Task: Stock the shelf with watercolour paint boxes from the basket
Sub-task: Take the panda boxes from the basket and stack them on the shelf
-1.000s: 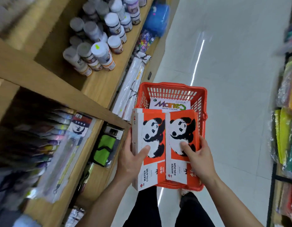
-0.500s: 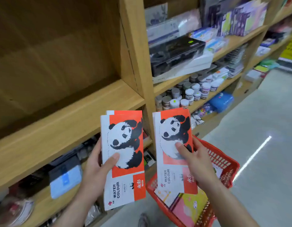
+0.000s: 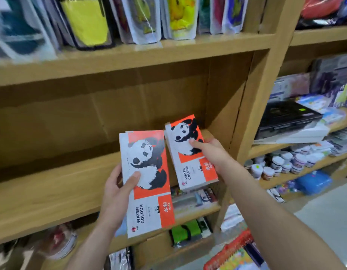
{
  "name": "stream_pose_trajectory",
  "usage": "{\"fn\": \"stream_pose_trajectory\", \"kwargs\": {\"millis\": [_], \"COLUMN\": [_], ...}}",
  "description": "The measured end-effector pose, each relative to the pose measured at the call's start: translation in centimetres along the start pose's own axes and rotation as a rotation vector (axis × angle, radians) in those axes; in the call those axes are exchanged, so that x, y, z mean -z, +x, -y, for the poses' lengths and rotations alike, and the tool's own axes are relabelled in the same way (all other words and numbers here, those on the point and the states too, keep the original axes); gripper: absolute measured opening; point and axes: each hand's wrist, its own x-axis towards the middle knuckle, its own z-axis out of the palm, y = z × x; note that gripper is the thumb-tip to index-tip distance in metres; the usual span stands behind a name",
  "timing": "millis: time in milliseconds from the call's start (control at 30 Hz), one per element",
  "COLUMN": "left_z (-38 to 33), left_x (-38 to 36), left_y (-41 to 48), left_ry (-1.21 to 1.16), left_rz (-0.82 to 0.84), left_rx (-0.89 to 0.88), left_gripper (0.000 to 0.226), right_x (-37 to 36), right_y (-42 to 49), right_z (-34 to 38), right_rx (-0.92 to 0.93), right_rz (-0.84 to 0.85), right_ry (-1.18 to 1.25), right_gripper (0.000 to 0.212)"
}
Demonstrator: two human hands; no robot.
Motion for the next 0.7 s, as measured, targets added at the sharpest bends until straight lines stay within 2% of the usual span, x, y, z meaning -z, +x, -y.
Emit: {"fn": "stream_pose_trajectory", "kwargs": {"millis": [133, 233, 333, 433, 533, 567, 633, 700], "left_z": [0.1, 0.0, -0.3, -1.0, -2.7, -3.2, -4.7, -6.3], "left_x": [2.0, 2.5, 2.2, 1.3, -0.2, -0.5, -1.7, -3.5], "left_y": [2.9, 4.5, 5.7, 6.4, 6.6, 6.8, 7.4, 7.8], "left_ry": [-0.032, -0.053, -0.072, -0.097, -0.114, -0.112, -0.12, -0.11], "left_rz": [-0.027, -0.026, -0.012, 0.01, 0.006, 0.01, 0.014, 0.019], "left_rx": [0.028, 0.038, 0.028, 0.013, -0.025, -0.039, -0.052, -0.068], "left_gripper": [0.028, 0.024, 0.024, 0.026, 0.026, 0.025, 0.022, 0.017], "right_x": [-1.8, -2.1, -1.8, -0.8, 0.8, 0.8, 0.6, 0.3], "right_y": [3.6, 5.0, 5.3, 4.4, 0.8, -0.6, -3.3, -5.5], "right_z": [0.3, 0.1, -0.1, 0.0, 0.4, 0.4, 0.4, 0.5], "right_rx": [-0.035, 0.017, 0.059, 0.12, 0.313, 0.387, 0.494, 0.514], "right_rz": [0.007, 0.003, -0.063, -0.196, -0.35, -0.333, -0.181, 0.015], "right_ry": [-0.163, -0.349, -0.523, -0.461, -0.358, -0.304, -0.218, -0.196], "right_gripper": [0.038, 0.031, 0.034, 0.037, 0.039, 0.038, 0.037, 0.051]}}
